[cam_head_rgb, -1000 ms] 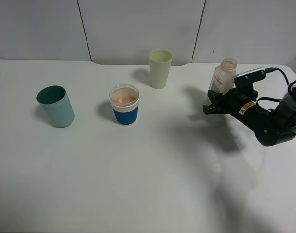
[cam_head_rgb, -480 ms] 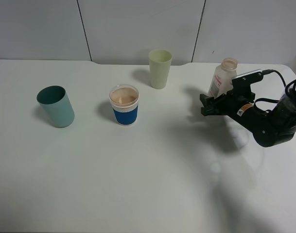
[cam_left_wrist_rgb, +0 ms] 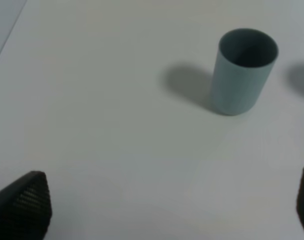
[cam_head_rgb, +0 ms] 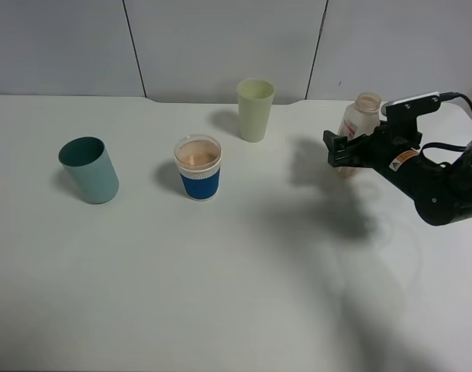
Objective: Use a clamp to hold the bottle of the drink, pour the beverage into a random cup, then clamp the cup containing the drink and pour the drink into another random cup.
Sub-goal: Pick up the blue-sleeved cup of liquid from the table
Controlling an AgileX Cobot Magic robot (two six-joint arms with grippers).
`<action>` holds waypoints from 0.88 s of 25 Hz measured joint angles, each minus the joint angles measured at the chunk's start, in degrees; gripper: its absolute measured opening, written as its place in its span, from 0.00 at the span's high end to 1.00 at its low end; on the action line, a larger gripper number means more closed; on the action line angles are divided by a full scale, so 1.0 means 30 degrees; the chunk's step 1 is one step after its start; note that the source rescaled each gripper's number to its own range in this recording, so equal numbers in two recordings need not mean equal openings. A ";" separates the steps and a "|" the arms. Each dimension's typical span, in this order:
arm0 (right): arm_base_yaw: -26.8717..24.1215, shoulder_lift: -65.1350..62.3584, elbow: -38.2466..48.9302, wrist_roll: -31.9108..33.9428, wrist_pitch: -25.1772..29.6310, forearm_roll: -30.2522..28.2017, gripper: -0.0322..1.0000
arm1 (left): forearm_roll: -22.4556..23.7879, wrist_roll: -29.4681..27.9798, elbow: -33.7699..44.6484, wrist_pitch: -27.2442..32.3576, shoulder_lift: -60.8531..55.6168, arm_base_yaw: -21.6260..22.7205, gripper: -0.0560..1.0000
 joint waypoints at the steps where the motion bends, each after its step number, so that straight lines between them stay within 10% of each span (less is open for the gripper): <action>1: 0.0000 -0.0451 0.0205 -0.0019 0.0000 0.0160 0.22 | 0.0000 0.0000 0.0000 0.0000 0.0000 0.0000 0.00; 22: 0.0000 -0.6685 0.4724 -0.3037 0.0085 0.2348 0.22 | 0.0000 0.0000 0.0000 0.0000 0.0000 0.0000 0.00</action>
